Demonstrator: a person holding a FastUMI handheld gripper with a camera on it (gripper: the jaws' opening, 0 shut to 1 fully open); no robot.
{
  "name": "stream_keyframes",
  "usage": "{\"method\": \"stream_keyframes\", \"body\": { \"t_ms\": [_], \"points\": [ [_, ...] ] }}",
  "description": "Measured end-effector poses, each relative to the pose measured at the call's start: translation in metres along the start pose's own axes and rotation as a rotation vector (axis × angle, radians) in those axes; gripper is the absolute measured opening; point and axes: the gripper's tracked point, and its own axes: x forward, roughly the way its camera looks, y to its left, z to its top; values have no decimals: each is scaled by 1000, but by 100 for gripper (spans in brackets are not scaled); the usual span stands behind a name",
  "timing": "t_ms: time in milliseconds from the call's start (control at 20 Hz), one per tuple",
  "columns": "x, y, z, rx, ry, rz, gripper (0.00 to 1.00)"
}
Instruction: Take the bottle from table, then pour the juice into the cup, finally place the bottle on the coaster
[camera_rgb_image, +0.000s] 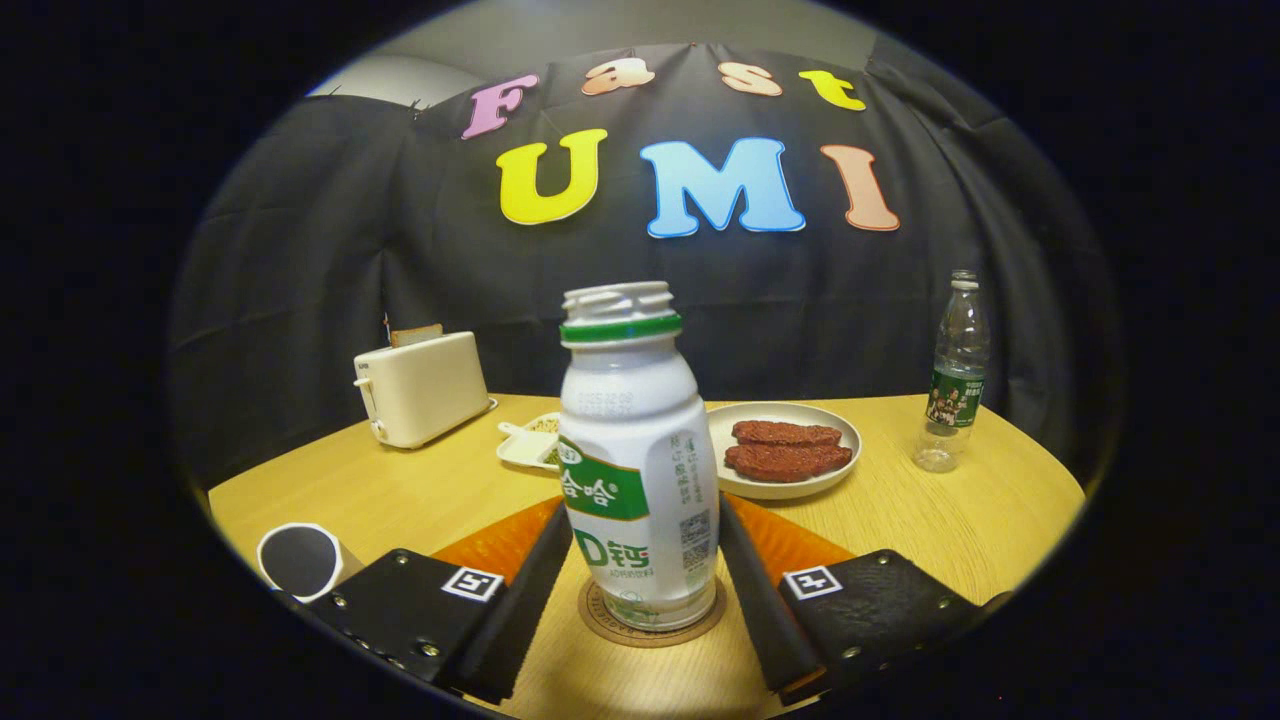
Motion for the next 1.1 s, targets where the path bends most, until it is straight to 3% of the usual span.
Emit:
{"method": "stream_keyframes", "body": {
  "t_ms": [100,550,1100],
  "points": [
    [-4,-2,3,-27,-17,-8,93],
    [-40,0,63,-116,-179,-41,93],
    [-138,-8,135,-90,-280,-86,93]
  ]
}}
